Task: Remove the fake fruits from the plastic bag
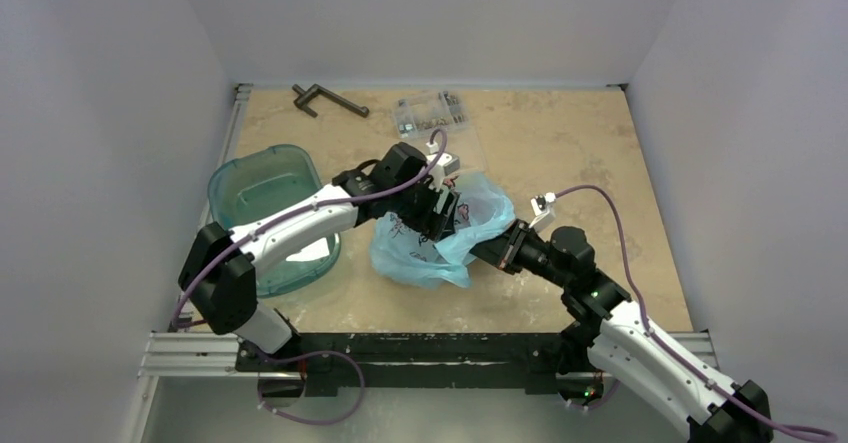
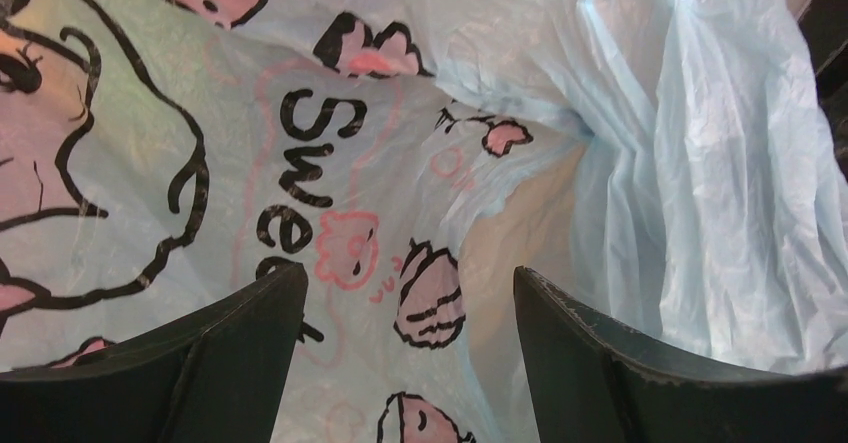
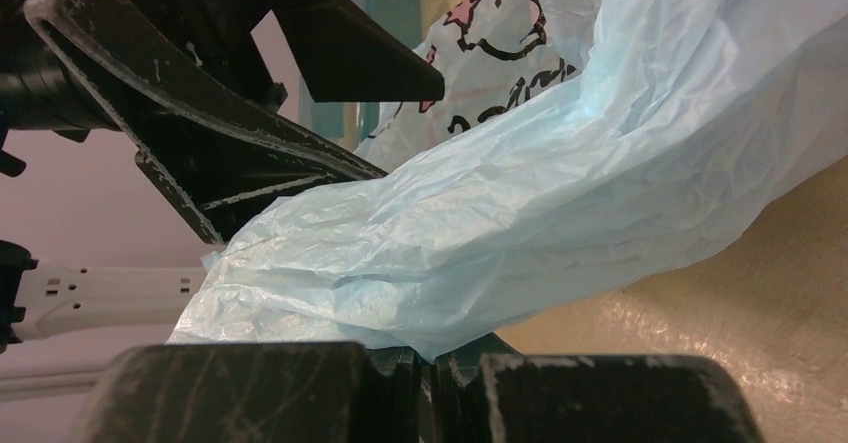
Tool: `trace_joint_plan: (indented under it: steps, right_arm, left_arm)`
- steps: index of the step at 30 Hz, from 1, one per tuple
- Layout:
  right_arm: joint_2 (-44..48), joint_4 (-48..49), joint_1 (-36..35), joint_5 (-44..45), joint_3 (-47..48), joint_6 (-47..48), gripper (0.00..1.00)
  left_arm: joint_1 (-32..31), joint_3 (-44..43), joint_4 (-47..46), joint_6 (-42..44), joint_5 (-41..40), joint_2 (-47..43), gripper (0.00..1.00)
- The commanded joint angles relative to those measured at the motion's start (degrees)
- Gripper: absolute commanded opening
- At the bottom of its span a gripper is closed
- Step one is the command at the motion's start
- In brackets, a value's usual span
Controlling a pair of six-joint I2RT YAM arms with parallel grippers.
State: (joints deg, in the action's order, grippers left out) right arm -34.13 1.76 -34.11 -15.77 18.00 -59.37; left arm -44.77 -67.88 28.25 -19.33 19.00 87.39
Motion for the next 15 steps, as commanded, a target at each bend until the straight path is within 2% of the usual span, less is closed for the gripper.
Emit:
trace_joint_plan:
  steps: [1, 8, 13, 15]
  right_arm:
    - [0.2, 1.4, -0.2, 0.5, 1.2, 0.1, 0.0]
    - [0.7, 0.9, -0.1, 0.6, 1.4, 0.2, 0.0]
    - [0.8, 0.4, -0.1, 0.7, 1.4, 0.4, 0.0]
    - [0.9, 0.1, -0.2, 0.9, 1.2, 0.5, 0.0]
  left_arm:
    - [-0.9, -5.6, -0.3, 2.5, -1.0, 2.9, 0.76]
    - [-1.9, -8.1, -0.2, 3.0, -2.2, 7.4, 0.73]
    - [-2.1, -9.6, 1.2, 4.5, -4.5, 8.7, 0.61]
    - [-2.0, -10.8, 2.4, 5.2, -7.4, 8.3, 0.5]
